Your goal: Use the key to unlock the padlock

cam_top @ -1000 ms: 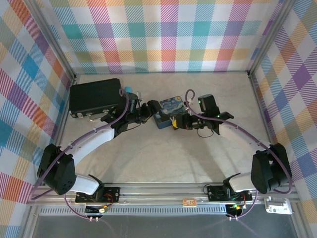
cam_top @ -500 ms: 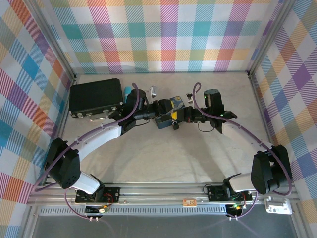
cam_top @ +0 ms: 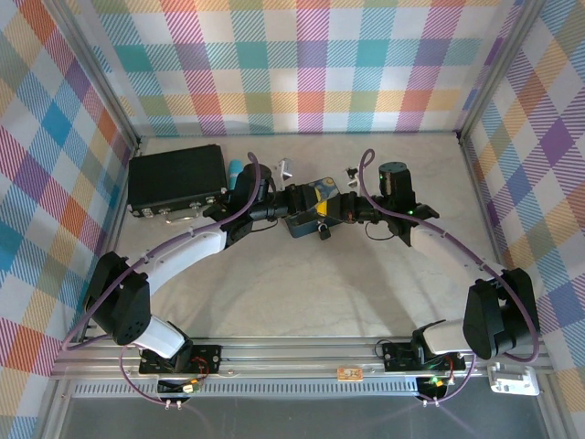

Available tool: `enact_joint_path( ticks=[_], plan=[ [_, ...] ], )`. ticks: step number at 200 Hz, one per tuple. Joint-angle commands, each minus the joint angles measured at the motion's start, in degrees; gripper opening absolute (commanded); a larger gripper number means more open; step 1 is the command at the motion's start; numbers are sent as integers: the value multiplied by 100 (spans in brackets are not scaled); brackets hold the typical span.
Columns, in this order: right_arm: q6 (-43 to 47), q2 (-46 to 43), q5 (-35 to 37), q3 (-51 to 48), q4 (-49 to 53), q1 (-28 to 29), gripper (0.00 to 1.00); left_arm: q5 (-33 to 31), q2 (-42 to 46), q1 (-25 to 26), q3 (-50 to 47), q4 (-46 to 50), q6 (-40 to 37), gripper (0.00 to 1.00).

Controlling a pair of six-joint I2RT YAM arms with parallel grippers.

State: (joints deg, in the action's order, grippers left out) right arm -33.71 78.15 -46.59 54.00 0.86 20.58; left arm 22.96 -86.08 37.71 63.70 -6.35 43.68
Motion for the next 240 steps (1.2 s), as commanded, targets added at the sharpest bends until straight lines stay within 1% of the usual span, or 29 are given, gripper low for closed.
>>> enact_joint_path(
  ticks=[1, 36, 50, 72, 77, 87, 105, 166, 180, 183, 189, 193, 203, 211, 219, 240],
  plan=[
    [4, -69, -158, 23, -162, -45, 0, -105, 91, 49, 110, -51, -136, 26],
    [-24, -54, -191, -10, -186, -45, 0, -313, 113, 43, 80, -17, -158, 25],
    [-30, -60, -194, -21, -200, -45, 0, -352, 110, 43, 104, -15, -149, 21],
    [-28, -54, -190, -46, -213, -44, 0, -358, 66, 43, 141, -24, -145, 18],
    [-38, -54, -191, -60, -238, -47, 0, -354, 65, 43, 150, -16, -149, 16],
    [-63, -58, -188, -93, -290, -43, 0, -337, 56, 43, 163, 6, -149, 8],
    [-80, -87, -176, -139, -345, -45, 0, -319, 56, 43, 186, 42, -145, 0],
    [-25, -132, 5, -116, -275, -85, 0, -427, 108, 43, 296, 303, -323, 0],
    [-38, -137, 83, -134, -294, -106, 5, -488, 151, 43, 318, 390, -425, 0],
    [-58, -144, 105, -139, -303, -107, 9, -499, 164, 43, 318, 421, -448, 0],
    [-81, -158, 150, -148, -299, -116, 21, -535, 186, 35, 318, 461, -492, 0],
    [-97, -172, 193, -152, -291, -123, 27, -558, 195, 35, 322, 503, -512, 0],
    [-94, -213, 279, -176, -269, -146, 40, -604, 225, 34, 341, 593, -590, 0],
    [-47, -273, 361, -186, -202, -176, 47, -661, 245, 25, 376, 703, -667, 0],
    [28, -346, 469, -201, -108, -218, 50, -724, 255, 12, 428, 841, -778, 0],
    [194, -548, 643, -245, 92, -332, 51, -828, 273, -1, 566, 1152, -1068, 0]
  ],
)
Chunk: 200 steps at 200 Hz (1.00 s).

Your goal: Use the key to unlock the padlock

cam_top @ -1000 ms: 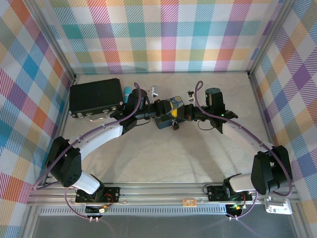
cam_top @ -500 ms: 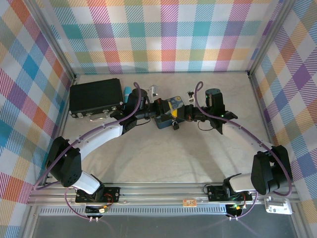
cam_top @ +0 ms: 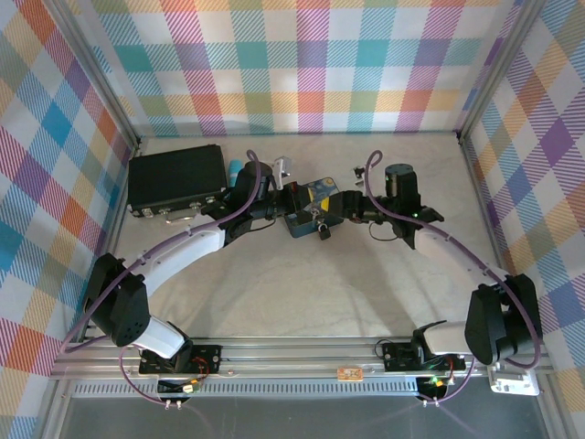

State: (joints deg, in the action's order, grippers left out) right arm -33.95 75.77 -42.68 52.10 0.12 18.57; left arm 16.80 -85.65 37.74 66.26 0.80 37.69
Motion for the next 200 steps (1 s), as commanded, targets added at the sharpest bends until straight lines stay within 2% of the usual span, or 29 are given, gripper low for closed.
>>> enact_joint_path(
  ticks=[1, 25, 72, 133, 200],
  plan=[
    [225, -313, 251, -57, 178, -137, 51, -208, 227, -3, 318, 447, -480, 0],
    [355, -433, -4, -128, 112, -152, 48, 148, 225, -3, 375, 283, -666, 0],
    [-392, -567, -408, -746, -1587, -152, 43, 1019, 246, -12, 131, -875, -457, 0],
    [-1059, -293, -752, -920, -3073, -63, 38, 1103, 385, -9, -95, -953, -492, 0],
    [-1069, -126, -730, -1004, -3210, 221, 37, 1028, 350, -8, -122, -1184, -386, 0]
  ],
)
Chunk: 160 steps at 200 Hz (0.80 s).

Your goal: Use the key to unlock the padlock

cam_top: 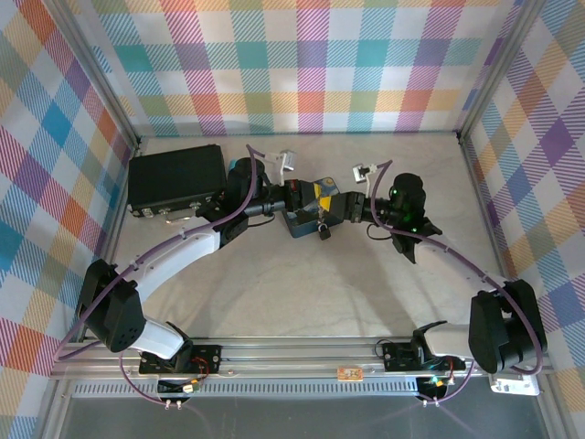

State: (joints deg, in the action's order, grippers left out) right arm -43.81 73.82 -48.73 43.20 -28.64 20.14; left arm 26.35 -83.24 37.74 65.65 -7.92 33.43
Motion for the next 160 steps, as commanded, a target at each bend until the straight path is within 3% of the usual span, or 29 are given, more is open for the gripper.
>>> enact_joint_path(
  ticks=[1, 20, 62, 82, 86, 103, 115, 130, 160],
  plan=[
    [-84, 74, -122, -116, -334, 66, 37, 77, 112, -6, -61, -314, 40, 0],
    [-109, 106, -110, -148, -391, 69, 31, 96, 91, -3, -76, -382, 103, 0],
    [45, 168, -54, -88, -289, 69, 0, 125, 71, -3, -113, -493, 240, 0],
    [354, 151, -23, 12, 48, 69, 0, 34, 122, -3, -148, -479, 309, 0],
    [449, 127, -16, 44, 184, 67, 0, -19, 147, -11, -160, -446, 322, 7],
    [1025, 43, 53, 255, 898, 61, 0, -354, 327, -29, -209, -272, 306, 61],
    [1471, -19, 124, 423, 1503, 60, 0, -561, 480, -83, -286, -179, 322, 83],
    [2024, -73, 180, 694, 2220, 63, 0, -578, 590, -230, -374, -139, 427, 94],
    [2764, -36, 236, 1142, 3195, 65, 0, -129, 598, -390, -461, -259, 564, 93]
  ],
)
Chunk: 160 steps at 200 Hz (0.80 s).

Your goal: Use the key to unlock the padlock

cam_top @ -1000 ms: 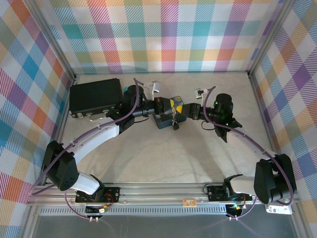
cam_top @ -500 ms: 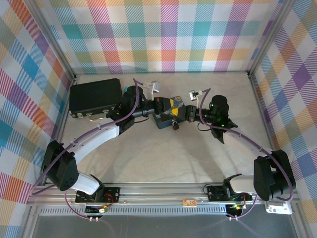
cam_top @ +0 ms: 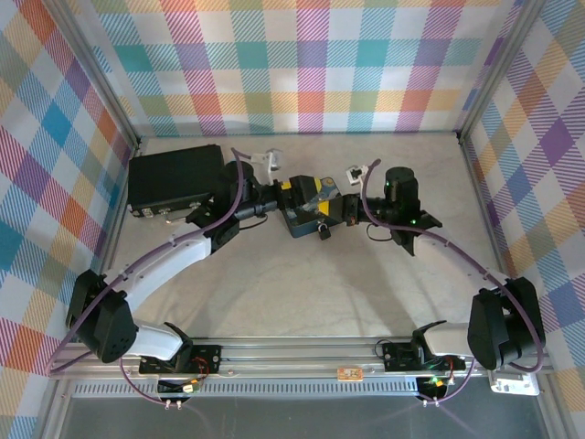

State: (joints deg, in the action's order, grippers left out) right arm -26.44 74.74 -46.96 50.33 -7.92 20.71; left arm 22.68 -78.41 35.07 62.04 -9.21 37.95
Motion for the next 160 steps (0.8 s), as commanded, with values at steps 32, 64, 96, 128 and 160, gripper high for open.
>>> enact_joint_path(
  ticks=[32, 64, 96, 128, 160],
  plan=[
    [1342, -31, 54, 786, 1586, 10, 0, 633, -54, -118, 22, 9, -28, 85],
    [1300, 38, -39, 921, 1622, 3, 0, 925, -307, -64, 205, -88, 3, 72],
    [1019, 185, -245, 968, 1490, 6, 0, 1027, -479, 8, 368, -177, -24, 70],
    [784, 349, -444, 997, 1413, 3, 0, 1116, -629, 17, 448, -197, -68, 60],
    [633, 404, -395, 909, 1289, 2, 0, 1177, -705, 23, 490, -169, -127, 43]
  ],
)
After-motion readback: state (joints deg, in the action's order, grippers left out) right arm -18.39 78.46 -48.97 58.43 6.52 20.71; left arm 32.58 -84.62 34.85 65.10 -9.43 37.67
